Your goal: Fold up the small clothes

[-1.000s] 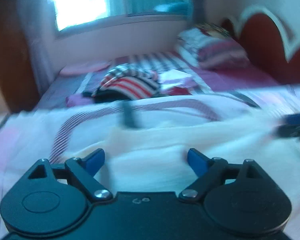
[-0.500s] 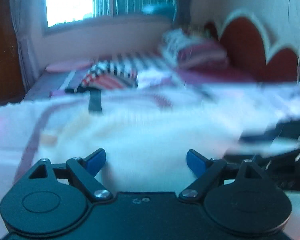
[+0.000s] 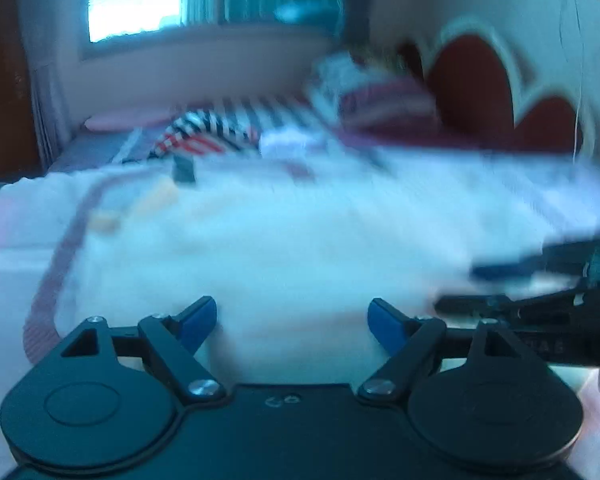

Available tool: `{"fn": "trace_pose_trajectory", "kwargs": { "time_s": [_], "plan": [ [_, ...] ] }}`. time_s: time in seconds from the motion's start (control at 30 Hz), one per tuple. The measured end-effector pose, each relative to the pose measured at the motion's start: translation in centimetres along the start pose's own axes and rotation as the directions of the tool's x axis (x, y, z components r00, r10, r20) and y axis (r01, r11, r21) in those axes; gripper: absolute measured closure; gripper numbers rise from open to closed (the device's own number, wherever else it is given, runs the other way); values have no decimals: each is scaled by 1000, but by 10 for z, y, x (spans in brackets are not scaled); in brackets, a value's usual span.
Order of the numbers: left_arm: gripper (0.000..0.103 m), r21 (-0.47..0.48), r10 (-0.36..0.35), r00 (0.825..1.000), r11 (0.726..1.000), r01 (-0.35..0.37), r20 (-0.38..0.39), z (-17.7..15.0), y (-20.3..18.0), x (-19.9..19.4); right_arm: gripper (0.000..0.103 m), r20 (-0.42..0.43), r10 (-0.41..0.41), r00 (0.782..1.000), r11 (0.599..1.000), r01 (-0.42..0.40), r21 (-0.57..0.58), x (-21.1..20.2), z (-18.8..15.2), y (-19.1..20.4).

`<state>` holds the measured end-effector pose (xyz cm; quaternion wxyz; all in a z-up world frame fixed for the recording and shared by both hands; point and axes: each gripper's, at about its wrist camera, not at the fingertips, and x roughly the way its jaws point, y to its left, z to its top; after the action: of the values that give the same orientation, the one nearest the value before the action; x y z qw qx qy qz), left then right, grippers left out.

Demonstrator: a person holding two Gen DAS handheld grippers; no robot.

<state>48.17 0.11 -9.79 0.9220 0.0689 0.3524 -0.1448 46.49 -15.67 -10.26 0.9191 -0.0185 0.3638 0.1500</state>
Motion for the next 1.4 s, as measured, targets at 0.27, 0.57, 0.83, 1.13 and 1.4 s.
{"fn": "trace_pose_trajectory", "kwargs": {
  "time_s": [0.27, 0.57, 0.83, 1.13, 1.4],
  "plan": [
    [24, -20, 42, 997, 999, -41, 67, -19, -5, -44, 59, 66, 5, 998, 1000, -6, 13, -44, -17, 8],
    [34, -23, 116, 993, 993, -115, 1, -54, -37, -66, 69, 19, 35, 999, 996, -36, 81, -79, -54, 46],
    [23, -105, 124, 992, 987, -125, -16, -69, -2, -76, 69, 2, -54, 999, 996, 54, 75, -93, -69, 29],
    [24, -180, 144, 989, 972, -148, -36, -76, 24, -83, 69, -29, -172, 985, 965, 175, 196, -121, -90, -33],
    [24, -185, 135, 989, 972, -143, -53, -76, 27, -83, 69, -28, -186, 982, 964, 188, 189, -126, -82, -31]
  ]
}}
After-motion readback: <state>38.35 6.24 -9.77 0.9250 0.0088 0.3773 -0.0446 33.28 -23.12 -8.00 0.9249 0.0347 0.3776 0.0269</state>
